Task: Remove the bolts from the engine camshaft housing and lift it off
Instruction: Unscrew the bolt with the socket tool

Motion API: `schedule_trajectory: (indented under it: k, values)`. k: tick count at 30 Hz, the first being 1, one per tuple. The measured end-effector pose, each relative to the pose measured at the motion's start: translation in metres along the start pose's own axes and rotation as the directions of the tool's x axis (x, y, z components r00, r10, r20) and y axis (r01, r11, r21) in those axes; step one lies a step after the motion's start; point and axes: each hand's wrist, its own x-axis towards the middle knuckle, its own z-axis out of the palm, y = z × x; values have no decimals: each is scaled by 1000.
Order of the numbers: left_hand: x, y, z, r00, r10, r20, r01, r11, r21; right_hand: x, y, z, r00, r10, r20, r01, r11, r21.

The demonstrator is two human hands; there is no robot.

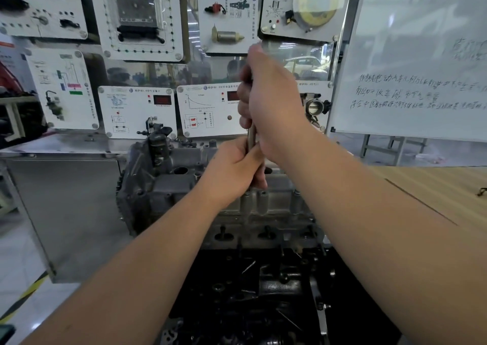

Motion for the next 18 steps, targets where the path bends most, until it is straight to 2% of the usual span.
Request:
schedule_trajectory:
  k: [2,4,6,9,11,13,14,16,18]
  values:
    - [0,5,-1,997,-37,61,35,999,30,1,1,2,999,4,-54,-1,998,70]
    - [0,8,-8,989,-49,142,28,988,149,1,3,2,999,8,-32,-4,993,119]
    - [-4,10,-18,981,-57,183,2,957,289,3,3,1,996,12,85,-24,988,151]
    - [-13,12,-26,982,-49,180,-9,953,304,7,1,-2,947,58,315,-122,975,187]
    - [-17,12,-23,989,-24,143,-27,939,343,9,1,-4,923,77,377,-171,959,224]
    - [-17,10,-21,993,0,116,-44,928,369,9,6,-6,928,66,367,-159,961,228]
    - [-16,9,-21,994,4,108,-45,926,375,6,11,-8,938,44,343,-113,977,183]
    - [-14,9,-22,995,4,99,-40,930,366,-1,24,-12,962,-80,262,97,994,-52]
    - [-14,10,-21,994,24,102,-57,938,342,-9,38,-20,946,-241,215,305,889,-343]
